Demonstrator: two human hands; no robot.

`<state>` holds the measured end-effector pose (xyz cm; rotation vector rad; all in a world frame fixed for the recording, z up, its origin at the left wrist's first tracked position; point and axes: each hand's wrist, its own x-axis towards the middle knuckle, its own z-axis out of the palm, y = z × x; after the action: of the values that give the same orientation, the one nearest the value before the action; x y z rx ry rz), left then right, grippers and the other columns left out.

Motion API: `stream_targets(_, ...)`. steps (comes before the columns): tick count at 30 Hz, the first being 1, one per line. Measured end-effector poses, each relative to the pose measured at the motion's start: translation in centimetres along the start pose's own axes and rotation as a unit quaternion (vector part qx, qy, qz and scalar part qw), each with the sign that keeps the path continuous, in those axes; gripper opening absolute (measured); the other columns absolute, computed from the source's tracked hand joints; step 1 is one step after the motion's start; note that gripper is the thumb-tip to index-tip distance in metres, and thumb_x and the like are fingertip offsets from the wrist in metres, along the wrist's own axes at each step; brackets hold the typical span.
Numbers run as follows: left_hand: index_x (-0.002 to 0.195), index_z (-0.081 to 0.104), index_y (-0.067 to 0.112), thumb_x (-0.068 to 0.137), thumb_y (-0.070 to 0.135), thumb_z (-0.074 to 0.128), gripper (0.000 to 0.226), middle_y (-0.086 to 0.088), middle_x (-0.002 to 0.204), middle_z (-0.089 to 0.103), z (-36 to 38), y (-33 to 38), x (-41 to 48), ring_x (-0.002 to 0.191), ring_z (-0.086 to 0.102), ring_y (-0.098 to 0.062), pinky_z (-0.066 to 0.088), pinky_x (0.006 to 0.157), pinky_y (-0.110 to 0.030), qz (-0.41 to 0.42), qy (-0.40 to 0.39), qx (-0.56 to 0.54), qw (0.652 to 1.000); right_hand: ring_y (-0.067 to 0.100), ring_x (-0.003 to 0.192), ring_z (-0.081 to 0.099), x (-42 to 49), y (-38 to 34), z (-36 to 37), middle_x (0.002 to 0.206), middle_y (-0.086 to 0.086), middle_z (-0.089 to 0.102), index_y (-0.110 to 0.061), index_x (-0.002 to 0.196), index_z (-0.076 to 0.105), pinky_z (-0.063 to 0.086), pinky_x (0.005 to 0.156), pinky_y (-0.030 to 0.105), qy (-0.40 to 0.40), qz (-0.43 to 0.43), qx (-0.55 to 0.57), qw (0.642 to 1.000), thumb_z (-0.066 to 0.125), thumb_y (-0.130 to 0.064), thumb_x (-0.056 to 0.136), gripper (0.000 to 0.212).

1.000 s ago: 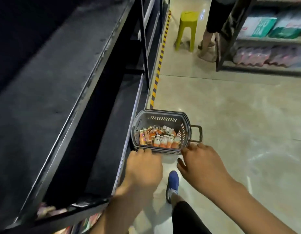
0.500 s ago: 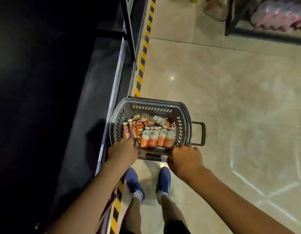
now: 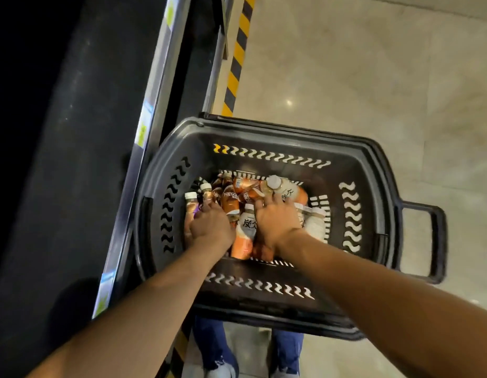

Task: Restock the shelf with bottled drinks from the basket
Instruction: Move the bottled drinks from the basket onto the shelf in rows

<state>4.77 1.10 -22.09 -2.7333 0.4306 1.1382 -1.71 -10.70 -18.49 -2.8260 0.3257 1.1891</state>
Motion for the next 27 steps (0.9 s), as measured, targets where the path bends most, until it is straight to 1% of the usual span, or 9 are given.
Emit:
stream_targets(4,0.147,0.026,-0.005,0.087,0.048,0.065,0.089,-0.024,0.144,0.043,3.9,0.8,5.9,0.128,0.049,-0.035,0.049,0.092,-0.042,-0.033,0.013,0.001,0.999,0.034,0.137,0.034,8.1,-0.1,2.8,0.149,0.015,0.039,-0.007,0.147,0.035,0.029,0.111,0.047,0.065,-0.027,-0.062,0.996,0.050,-0.027,0.097,0.056)
stream_targets(7,0.144,0.024,-0.012,0.082,0.052,0.069,0.100,-0.028,0.142,0.041,6.2,1.4,9.1,0.124,0.050,-0.035,0.048,0.094,-0.038,-0.038,0.032,0.035,0.998,0.039,0.141,0.030,12.4,-0.5,5.5,0.154,0.020,0.034,-0.004,0.153,0.025,0.023,0.116,0.053,0.060,-0.053,-0.153,0.985,0.044,-0.027,0.101,0.059)
stream_targets(10,0.147,0.014,-0.012,0.075,0.063,0.071,0.119,-0.027,0.134,0.049,7.7,1.0,11.2,0.115,0.056,-0.031,0.049,0.086,-0.033,-0.056,0.058,0.082,0.993,0.042,0.144,0.026,15.5,-1.1,7.8,0.157,0.023,0.028,-0.004,0.155,0.020,0.018,0.116,0.058,0.050,-0.057,-0.218,0.973,0.047,-0.032,0.100,0.067)
stream_targets(12,0.150,0.006,-0.008,0.074,0.060,0.073,0.122,-0.026,0.134,0.049,8.7,0.8,12.0,0.116,0.055,-0.031,0.047,0.090,-0.036,-0.048,0.072,0.098,0.991,0.043,0.142,0.028,16.7,-1.5,8.9,0.156,0.024,0.029,-0.003,0.154,0.020,0.021,0.114,0.060,0.044,-0.046,-0.252,0.966,0.049,-0.033,0.099,0.069)
stream_targets(15,0.151,0.006,-0.003,0.076,0.042,0.076,0.112,-0.026,0.139,0.043,10.1,0.9,12.3,0.123,0.047,-0.036,0.040,0.104,-0.042,-0.024,0.097,0.091,0.991,0.042,0.134,0.039,18.2,-0.8,10.0,0.148,0.026,0.038,-0.002,0.152,0.020,0.030,0.109,0.059,0.056,-0.019,-0.259,0.964,0.050,-0.039,0.097,0.073)
stream_targets(19,0.152,0.008,0.007,0.074,0.036,0.080,0.109,-0.028,0.138,0.040,10.0,0.5,11.2,0.118,0.052,-0.041,0.048,0.094,-0.043,-0.003,0.093,0.022,0.995,0.032,0.112,0.058,17.7,1.6,10.2,0.129,0.019,0.057,-0.007,0.143,0.031,0.044,0.090,0.043,0.070,-0.029,-0.183,0.980,0.049,-0.029,0.099,0.052)
stream_targets(22,0.149,0.014,0.025,0.074,0.029,0.082,0.101,-0.023,0.136,0.038,7.7,0.5,9.6,0.110,0.057,-0.038,0.053,0.077,-0.040,-0.016,0.051,-0.087,0.995,0.023,0.089,0.061,14.4,2.9,8.4,0.110,0.008,0.064,-0.013,0.136,0.040,0.049,0.077,0.034,0.078,-0.002,-0.036,0.996,0.055,-0.044,0.096,0.053)
stream_targets(25,0.150,0.016,0.034,0.080,0.024,0.078,0.094,-0.019,0.143,0.035,4.6,1.0,6.1,0.112,0.057,-0.036,0.047,0.061,-0.033,-0.013,0.029,-0.146,0.989,0.026,0.094,0.065,8.8,4.2,5.5,0.109,0.005,0.067,-0.019,0.130,0.041,0.045,0.071,0.032,0.062,0.043,0.108,0.991,0.060,-0.059,0.088,0.062)
stream_targets(27,0.153,0.012,0.035,0.081,0.018,0.075,0.097,-0.015,0.148,0.036,1.9,1.4,2.3,0.118,0.054,-0.034,0.048,0.066,-0.033,-0.001,0.014,-0.182,0.983,0.030,0.096,0.066,3.8,4.9,3.4,0.108,0.007,0.069,-0.021,0.130,0.042,0.050,0.077,0.033,0.052,0.073,0.222,0.971,0.061,-0.059,0.086,0.061)
